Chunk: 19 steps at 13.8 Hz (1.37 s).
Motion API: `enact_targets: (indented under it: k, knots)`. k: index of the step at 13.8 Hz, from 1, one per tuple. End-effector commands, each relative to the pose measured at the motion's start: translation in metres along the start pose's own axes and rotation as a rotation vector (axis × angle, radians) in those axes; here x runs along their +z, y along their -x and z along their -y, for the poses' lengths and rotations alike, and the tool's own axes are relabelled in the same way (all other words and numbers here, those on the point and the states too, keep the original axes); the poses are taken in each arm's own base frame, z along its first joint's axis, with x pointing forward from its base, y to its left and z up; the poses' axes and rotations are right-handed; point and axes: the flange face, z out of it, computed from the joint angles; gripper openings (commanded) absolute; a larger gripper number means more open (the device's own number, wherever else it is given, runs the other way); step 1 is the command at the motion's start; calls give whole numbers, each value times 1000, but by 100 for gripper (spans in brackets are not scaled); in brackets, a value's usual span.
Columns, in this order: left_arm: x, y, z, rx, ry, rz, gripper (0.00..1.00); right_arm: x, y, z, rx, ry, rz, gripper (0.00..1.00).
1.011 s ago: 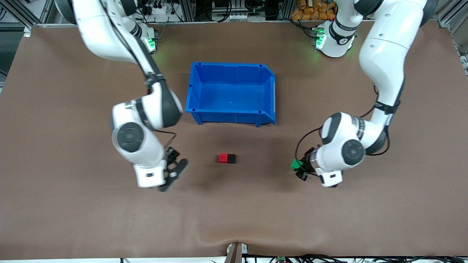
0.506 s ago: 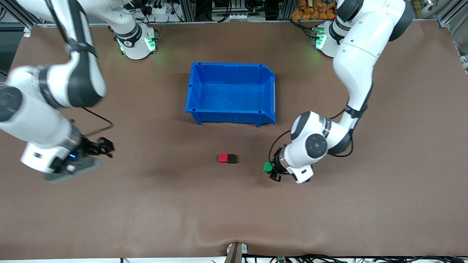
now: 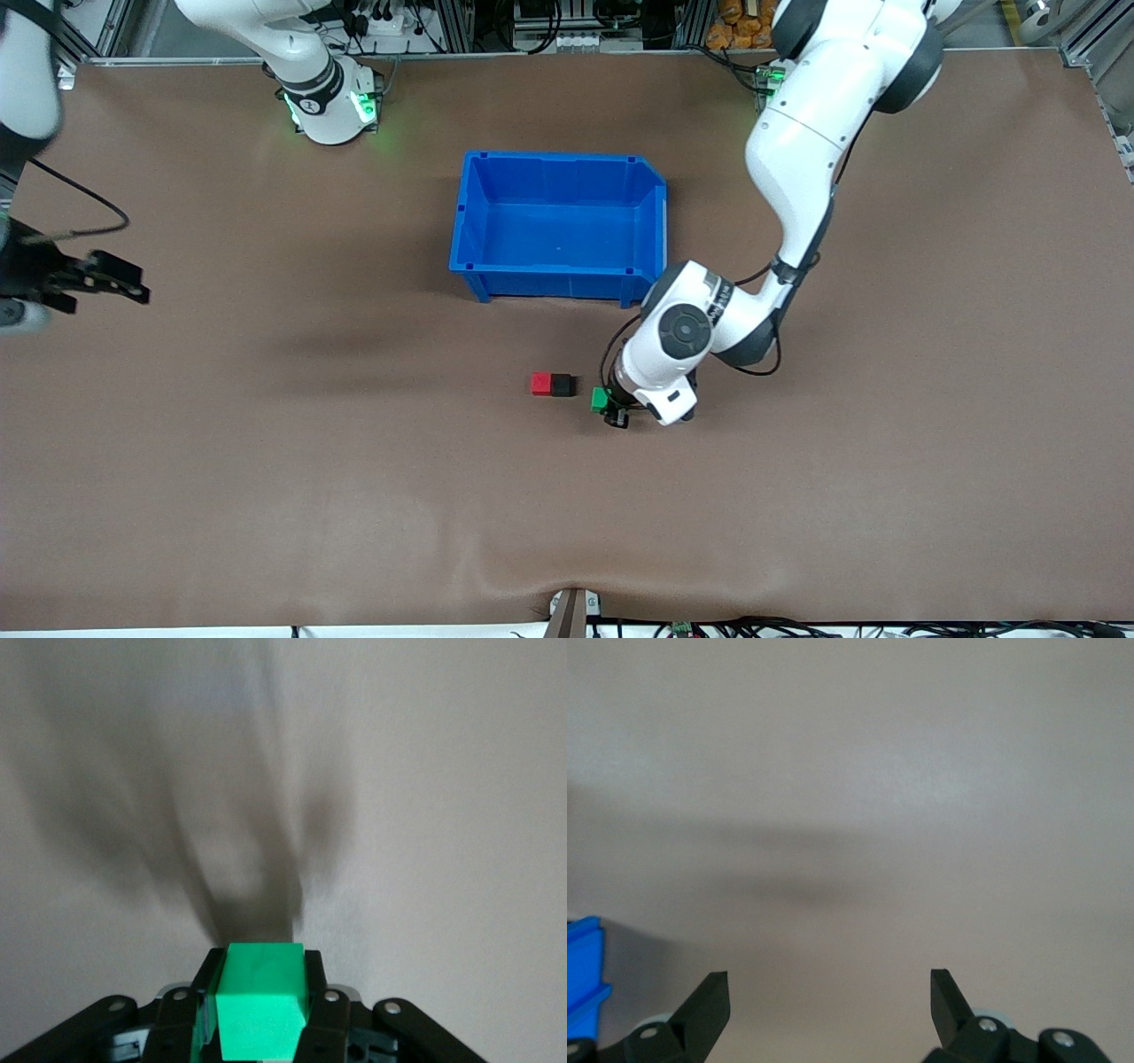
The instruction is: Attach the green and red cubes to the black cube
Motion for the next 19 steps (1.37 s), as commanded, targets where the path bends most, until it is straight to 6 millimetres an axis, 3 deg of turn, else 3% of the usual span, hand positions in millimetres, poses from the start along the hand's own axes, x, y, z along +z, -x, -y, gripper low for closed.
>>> enact_targets:
  k: [1,4,8,12,18,19]
  knots:
    - [3,12,-5,-15,21,9,0,-15,21,17,69,-30,14,100]
    - [8,27,3,-33,18,11,0,-46,46,41,138,-37,27,100]
    - [10,37,9,-62,8,7,0,-68,77,33,172,-42,34,100]
    - [13,40,14,-95,-7,-1,0,-72,80,43,191,-35,54,100]
    - [19,44,20,-121,-18,-12,0,-77,81,35,201,-37,59,100]
    - [19,46,22,-117,-18,-12,0,-88,79,37,189,-33,35,100]
